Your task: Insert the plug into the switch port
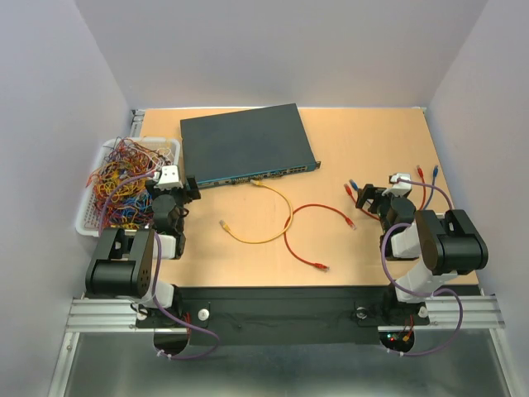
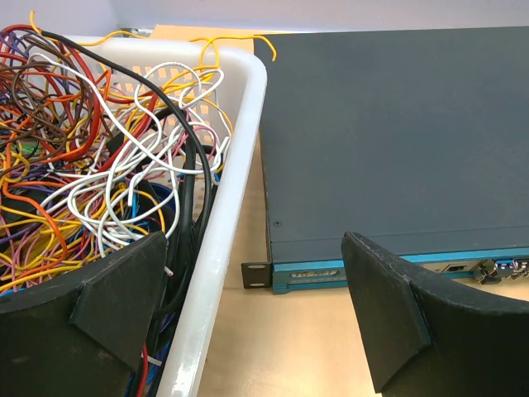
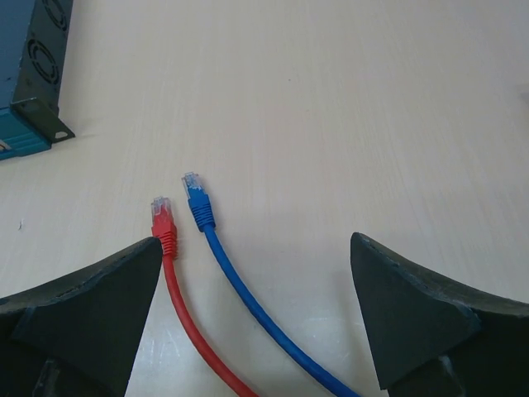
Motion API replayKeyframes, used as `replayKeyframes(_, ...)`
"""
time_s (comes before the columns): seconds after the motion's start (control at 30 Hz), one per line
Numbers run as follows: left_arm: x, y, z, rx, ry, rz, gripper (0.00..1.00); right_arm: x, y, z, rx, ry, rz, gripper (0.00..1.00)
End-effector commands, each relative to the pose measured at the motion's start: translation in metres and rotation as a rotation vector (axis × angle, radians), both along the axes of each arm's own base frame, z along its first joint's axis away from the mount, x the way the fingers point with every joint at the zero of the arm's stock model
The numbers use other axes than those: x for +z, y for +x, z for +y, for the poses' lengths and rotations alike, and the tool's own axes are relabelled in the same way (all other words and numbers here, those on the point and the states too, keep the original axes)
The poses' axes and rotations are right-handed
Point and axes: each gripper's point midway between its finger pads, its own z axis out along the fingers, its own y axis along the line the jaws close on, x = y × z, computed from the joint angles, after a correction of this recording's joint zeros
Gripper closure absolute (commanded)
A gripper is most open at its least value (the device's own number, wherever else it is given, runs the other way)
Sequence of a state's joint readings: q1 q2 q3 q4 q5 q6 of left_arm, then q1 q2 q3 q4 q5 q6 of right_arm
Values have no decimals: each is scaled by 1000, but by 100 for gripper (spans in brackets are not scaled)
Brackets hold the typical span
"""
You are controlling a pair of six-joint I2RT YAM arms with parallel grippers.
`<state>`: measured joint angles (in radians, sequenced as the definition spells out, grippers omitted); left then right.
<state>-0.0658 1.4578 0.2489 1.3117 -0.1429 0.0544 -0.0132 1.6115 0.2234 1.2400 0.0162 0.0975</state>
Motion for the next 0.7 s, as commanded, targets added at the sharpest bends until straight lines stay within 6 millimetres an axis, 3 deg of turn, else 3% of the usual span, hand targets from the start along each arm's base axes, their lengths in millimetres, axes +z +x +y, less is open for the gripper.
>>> replayKeyframes(0.0,54,3,9,37,-4,-217,1,22,8,0,12,-21,-83,0)
replayKeyframes(0.6,54,3,9,37,-2,-219,1,23,9,-2,-6,-13,-83,0)
replayKeyframes(0.67,54,3,9,37,-2,-217,1,32,12,-11,-69,-17,-92,0)
